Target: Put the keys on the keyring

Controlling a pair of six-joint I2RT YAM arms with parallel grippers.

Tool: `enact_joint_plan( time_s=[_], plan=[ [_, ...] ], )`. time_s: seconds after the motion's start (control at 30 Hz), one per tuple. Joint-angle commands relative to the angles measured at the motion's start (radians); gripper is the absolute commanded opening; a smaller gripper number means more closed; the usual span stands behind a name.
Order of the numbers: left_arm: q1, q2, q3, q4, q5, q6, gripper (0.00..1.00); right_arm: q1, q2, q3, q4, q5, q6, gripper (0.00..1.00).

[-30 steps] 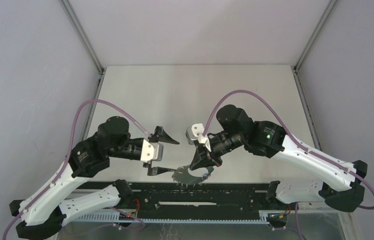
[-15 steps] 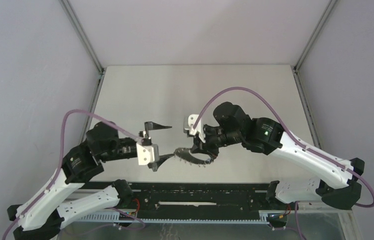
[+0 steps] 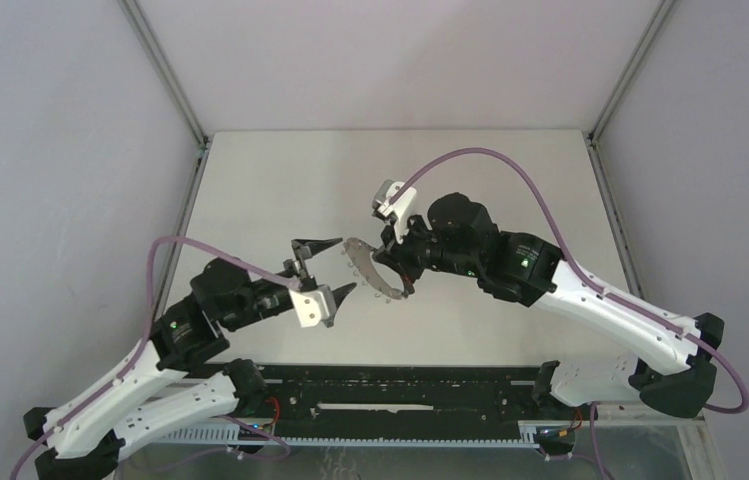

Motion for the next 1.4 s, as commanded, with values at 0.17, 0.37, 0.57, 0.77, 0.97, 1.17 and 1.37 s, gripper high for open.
enact_joint_plan(
  time_s=[0.17,0.37,0.57,0.77,0.97,1.17,1.37],
  plan=[
    [-0.043,0.026,-0.084,0.347,-0.266,0.051,0.74,0.060,-0.022,-0.044,0.215,0.204,0.183,0.00],
    [-0.078,0.014,-0.111,0.349,-0.297,0.116,0.64,0.093,-0.010,-0.044,0.227,0.254,0.187,0.00],
    [-0.086,0.027,-0.105,0.323,-0.290,0.136,0.56,0.124,-0.010,-0.044,0.235,0.284,0.174,0.00],
    [-0.086,0.057,-0.086,0.307,-0.325,0.138,0.50,0.162,-0.010,-0.044,0.232,0.323,0.156,0.00],
    [-0.086,0.069,-0.073,0.304,-0.380,0.137,0.32,0.190,-0.010,-0.043,0.228,0.361,0.139,0.00],
    [-0.086,0.060,-0.065,0.303,-0.376,0.118,0.28,0.206,-0.009,-0.045,0.225,0.377,0.131,0.00],
    [-0.086,0.055,-0.065,0.304,-0.353,0.119,0.26,0.217,-0.003,-0.044,0.220,0.385,0.128,0.00]
  ],
)
